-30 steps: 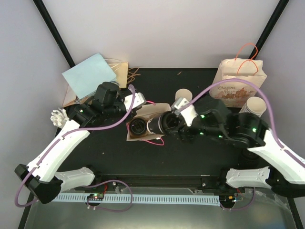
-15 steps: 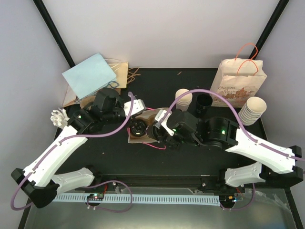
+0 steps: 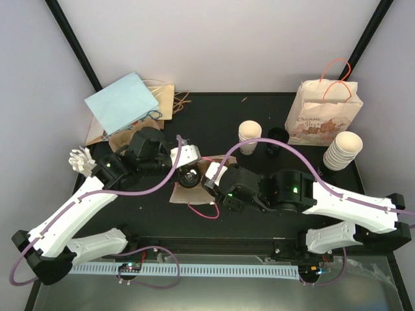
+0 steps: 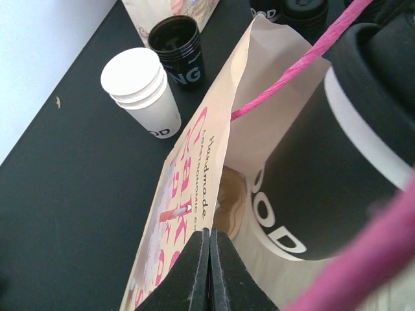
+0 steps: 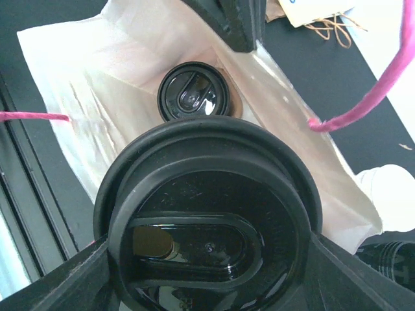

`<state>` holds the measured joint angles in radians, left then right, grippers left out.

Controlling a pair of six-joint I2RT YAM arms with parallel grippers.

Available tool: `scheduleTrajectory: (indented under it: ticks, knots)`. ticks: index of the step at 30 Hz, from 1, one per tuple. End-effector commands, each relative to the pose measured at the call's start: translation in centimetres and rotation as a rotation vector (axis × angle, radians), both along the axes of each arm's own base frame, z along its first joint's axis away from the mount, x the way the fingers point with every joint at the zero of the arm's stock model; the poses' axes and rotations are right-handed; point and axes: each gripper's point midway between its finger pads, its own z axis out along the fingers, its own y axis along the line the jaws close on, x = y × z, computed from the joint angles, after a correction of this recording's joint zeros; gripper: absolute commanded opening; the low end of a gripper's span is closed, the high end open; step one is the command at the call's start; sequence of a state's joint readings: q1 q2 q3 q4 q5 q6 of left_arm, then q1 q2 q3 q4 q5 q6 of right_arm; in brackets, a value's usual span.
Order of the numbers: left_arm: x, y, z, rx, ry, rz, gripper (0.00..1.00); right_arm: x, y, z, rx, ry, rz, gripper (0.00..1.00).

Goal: Pack the takeout coffee

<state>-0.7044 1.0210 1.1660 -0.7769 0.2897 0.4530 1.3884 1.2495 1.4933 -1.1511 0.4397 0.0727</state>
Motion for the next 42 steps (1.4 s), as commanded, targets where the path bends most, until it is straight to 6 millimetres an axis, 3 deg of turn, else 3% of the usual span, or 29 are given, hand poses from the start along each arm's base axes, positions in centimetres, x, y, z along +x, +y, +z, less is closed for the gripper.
scheduleTrajectory:
  ticks: [1, 8, 19, 22, 30, 42]
  knots:
    - [-1.3, -0.6, 0.0, -0.022, 0.027, -0.044, 0.02, 0.9, 0.3, 1.0, 0.005, -0.081, -0.023, 0.62]
    - [-1.6, -0.6, -0.1, -0.041, 0.023, -0.041, 0.02, 1.2, 1.3, 1.8, 0.013, -0.117, -0.005, 0.60]
    - [-1.6, -0.6, 0.6, -0.083, 0.004, -0.023, 0.01, -0.8, 3.7, -2.4, -0.142, -0.213, 0.113, 0.61]
    - [-2.1, -0.6, 0.4, -0.090, 0.007, -0.043, 0.02, -0.6, 3.9, -3.3, -0.189, -0.257, 0.117, 0.61]
    - [-3.3, -0.3, -0.5, -0.088, 0.023, -0.084, 0.02, 0.0, 4.3, -3.8, -0.249, -0.332, 0.145, 0.61]
    - [-3.9, 0.2, 0.2, -0.110, -0.012, -0.092, 0.02, -0.6, 5.2, -5.4, -0.289, -0.376, 0.295, 0.60]
